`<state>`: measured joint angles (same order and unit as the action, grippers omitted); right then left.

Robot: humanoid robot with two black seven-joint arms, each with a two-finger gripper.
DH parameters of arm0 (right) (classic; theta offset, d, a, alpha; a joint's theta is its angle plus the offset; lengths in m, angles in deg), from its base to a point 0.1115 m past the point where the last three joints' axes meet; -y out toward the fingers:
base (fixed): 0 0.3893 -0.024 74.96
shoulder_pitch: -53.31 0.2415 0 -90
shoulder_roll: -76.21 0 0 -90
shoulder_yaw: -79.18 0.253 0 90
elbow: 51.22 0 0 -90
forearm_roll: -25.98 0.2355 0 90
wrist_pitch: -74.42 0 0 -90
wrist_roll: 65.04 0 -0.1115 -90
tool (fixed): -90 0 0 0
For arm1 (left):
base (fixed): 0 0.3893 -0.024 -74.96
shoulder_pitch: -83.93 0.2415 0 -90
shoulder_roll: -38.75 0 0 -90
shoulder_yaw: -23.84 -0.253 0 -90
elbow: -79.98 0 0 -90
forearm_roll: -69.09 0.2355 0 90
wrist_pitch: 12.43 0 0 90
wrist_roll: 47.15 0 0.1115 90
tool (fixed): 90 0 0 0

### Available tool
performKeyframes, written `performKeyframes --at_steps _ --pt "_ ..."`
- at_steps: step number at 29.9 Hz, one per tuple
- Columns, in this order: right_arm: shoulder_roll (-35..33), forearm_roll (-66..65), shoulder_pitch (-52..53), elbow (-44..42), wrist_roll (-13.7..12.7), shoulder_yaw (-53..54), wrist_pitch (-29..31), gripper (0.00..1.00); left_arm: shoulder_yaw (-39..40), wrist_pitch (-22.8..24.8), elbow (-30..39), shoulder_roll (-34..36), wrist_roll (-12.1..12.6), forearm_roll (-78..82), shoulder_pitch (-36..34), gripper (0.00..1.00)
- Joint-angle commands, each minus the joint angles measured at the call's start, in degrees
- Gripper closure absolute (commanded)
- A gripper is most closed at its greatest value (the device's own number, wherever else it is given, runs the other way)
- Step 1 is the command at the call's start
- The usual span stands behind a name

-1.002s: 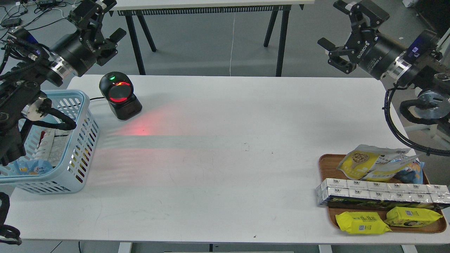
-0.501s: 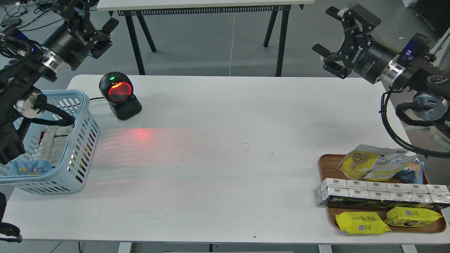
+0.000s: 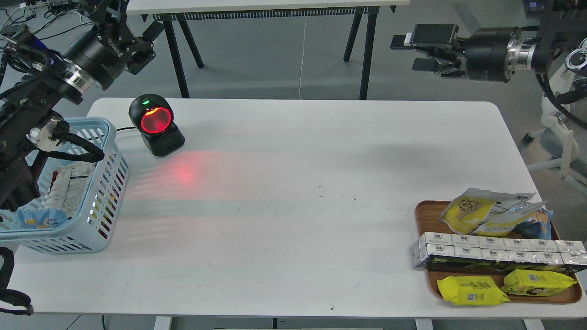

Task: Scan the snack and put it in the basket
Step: 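Move the right gripper from rest toward the wooden tray, then lower the right gripper onto the yellow snack bag and grasp it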

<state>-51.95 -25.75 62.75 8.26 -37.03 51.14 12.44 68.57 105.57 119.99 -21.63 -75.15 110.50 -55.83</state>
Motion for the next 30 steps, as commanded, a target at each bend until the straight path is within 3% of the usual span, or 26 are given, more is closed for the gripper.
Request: performKeyframes --at_steps 1,12,21,30 --pt "-0.8 -12.4 7.6 8.0 0.0 -4.6 0.0 0.0 -0.1 0.0 0.0 0.1 0.0 0.1 0.2 0.0" --pt "-12.4 -47.4 10.2 23.9 0.0 -6.2 0.0 0.01 -0.1 0.0 0.0 -0.2 0.0 0.3 0.7 0.0" --pt "-19.1 -58.5 4.9 26.8 0.0 -6.2 0.0 0.01 -0.1 0.0 0.0 -1.2 0.0 0.6 0.5 0.0" --pt "-20.3 -61.9 1.3 26.8 0.0 -6.0 0.0 0.01 -0.1 0.0 -0.1 -1.2 0.0 0.5 0.6 0.0"
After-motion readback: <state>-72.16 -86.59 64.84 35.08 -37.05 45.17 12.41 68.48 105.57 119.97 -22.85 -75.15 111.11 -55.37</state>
